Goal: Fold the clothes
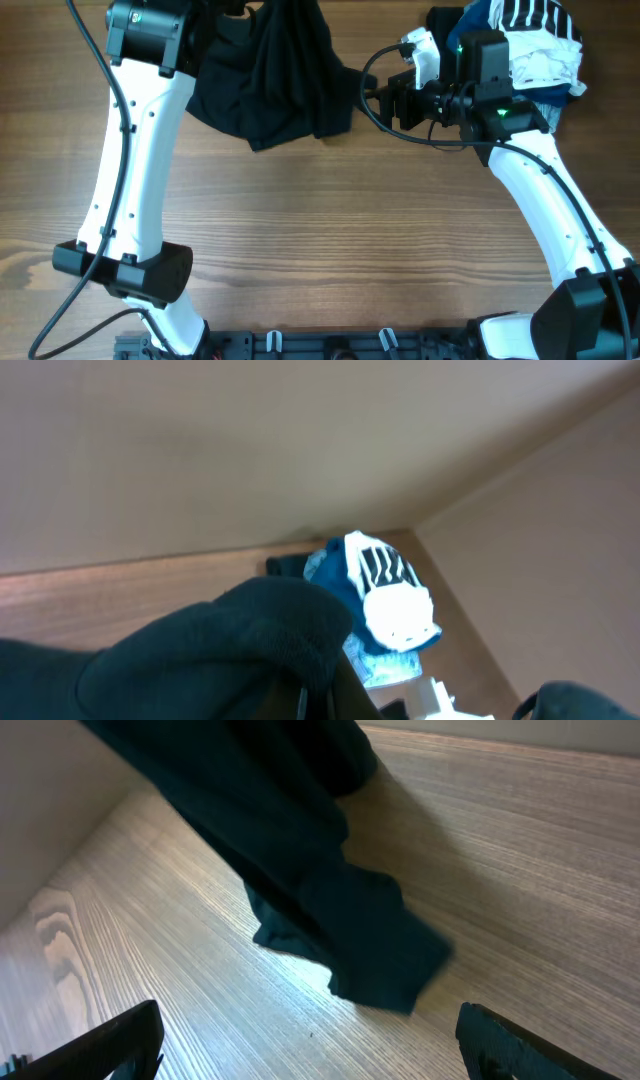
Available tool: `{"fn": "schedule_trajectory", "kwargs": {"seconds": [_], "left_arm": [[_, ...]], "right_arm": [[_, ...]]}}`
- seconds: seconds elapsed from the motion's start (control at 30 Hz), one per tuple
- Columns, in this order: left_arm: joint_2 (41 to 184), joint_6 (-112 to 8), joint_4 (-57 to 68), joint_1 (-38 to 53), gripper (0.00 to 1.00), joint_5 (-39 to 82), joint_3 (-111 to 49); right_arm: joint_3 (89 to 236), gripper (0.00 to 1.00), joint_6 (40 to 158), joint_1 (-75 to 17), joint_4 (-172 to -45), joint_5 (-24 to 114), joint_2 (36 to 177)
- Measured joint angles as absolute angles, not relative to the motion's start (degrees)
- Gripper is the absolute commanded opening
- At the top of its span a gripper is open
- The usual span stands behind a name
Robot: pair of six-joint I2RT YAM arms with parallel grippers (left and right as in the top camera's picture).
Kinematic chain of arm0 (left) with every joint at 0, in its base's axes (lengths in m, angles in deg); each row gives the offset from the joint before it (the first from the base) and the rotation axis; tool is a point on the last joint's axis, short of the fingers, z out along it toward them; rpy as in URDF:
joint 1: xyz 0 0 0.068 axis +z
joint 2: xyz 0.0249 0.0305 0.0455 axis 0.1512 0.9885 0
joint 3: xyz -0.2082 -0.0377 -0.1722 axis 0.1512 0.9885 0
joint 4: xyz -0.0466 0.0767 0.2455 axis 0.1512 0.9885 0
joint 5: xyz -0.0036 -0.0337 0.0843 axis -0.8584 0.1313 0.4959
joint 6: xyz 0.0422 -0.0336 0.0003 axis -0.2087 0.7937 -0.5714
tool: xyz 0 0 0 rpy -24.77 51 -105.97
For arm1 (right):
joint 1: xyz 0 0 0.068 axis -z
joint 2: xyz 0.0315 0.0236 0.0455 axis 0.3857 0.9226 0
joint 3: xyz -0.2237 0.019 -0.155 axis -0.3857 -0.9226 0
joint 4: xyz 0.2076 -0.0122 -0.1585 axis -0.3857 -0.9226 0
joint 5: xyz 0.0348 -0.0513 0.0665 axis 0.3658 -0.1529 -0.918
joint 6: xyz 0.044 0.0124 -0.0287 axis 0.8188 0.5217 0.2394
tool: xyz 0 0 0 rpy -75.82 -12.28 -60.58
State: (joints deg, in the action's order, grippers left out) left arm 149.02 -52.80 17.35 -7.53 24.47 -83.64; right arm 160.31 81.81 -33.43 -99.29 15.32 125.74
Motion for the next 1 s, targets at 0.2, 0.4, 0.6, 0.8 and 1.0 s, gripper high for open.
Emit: {"fn": "schedule_trajectory", "kwargs": {"seconds": [0.2,0.4,0.6,0.8,1.0], "left_arm": [[148.9,-49.1,13.4,-7.5,0.04,24.5,-83.6],[148.7,-48.0,17.8,-8.2,0.04,24.6,-83.6],[148.7,-44.8,22.2,-12.9,0.04,26.8,-83.6],[148.7,-42.1,22.5,-16.7,0.04,31.9,-83.6],[148.7,-41.4,22.7,-17.9,0.04,34.3,-83.6]], "right_arm": [[160.3,0.95,80.5,-35.5,-98.8,15.8,125.7],[162.3,0.91,80.0,-37.4,-93.7,16.3,125.7],[164.9,0.83,86.3,-38.6,-85.3,17.3,125.6],[164.9,0.74,94.6,-43.6,-79.5,22.9,125.6],[164.9,0.17,102.9,-44.9,-74.9,30.1,125.6]]}}
